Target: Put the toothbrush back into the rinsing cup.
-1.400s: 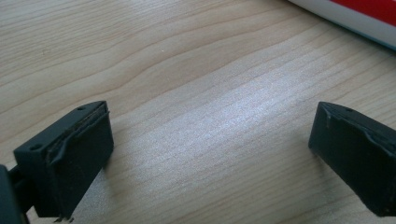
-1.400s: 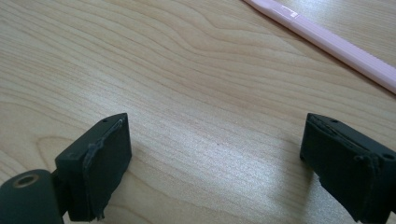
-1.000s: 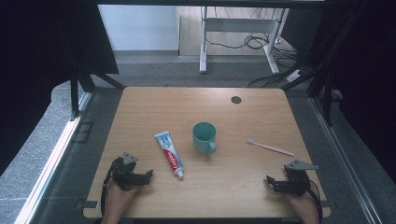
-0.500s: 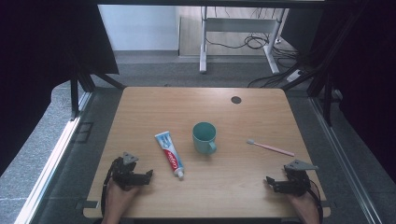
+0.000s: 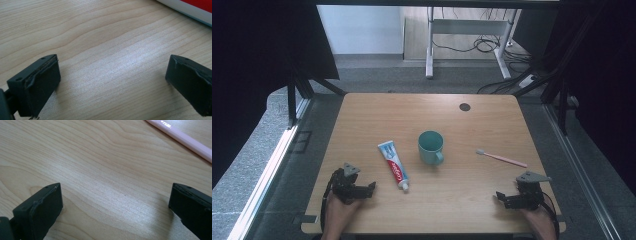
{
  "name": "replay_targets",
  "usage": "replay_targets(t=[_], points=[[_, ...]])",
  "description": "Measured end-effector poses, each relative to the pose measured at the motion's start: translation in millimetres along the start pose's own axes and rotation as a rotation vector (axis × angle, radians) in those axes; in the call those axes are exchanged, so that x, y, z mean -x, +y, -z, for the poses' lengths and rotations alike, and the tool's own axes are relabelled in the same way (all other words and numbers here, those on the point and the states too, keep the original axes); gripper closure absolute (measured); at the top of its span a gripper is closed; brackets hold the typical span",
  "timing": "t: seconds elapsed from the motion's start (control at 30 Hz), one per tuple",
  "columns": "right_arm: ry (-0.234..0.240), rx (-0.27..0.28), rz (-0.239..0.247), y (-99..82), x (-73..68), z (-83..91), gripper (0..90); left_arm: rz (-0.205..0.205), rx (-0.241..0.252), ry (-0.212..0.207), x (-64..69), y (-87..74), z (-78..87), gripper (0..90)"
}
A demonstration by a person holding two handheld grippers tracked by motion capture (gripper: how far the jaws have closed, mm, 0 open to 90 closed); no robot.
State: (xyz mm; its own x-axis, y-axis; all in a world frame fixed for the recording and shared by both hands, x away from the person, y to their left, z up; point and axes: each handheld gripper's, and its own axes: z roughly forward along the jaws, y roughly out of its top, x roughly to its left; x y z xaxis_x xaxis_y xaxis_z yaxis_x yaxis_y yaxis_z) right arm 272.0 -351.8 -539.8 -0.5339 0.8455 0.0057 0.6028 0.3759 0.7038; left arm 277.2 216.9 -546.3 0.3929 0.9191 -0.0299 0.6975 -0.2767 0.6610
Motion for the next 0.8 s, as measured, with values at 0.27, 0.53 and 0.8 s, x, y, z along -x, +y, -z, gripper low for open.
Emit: replay_targets(t=[0.27,0.53,0.8], points=[[0.0,0.006,0.008,8.4,2.9,6.7,0.0,0.0,0.0,0.001,0.1,0.0,0.0,0.0],[0.018,0.0,-0.008,11.8,11.9,11.0,0.0,0.001,0.0,0.001,0.1,0.0,0.0,0.0],[0.034,-0.02,-0.024,17.6,23.6,12.3,0.0,0.001,-0.001,0.002,0.1,0.1,-0.1,0.0]])
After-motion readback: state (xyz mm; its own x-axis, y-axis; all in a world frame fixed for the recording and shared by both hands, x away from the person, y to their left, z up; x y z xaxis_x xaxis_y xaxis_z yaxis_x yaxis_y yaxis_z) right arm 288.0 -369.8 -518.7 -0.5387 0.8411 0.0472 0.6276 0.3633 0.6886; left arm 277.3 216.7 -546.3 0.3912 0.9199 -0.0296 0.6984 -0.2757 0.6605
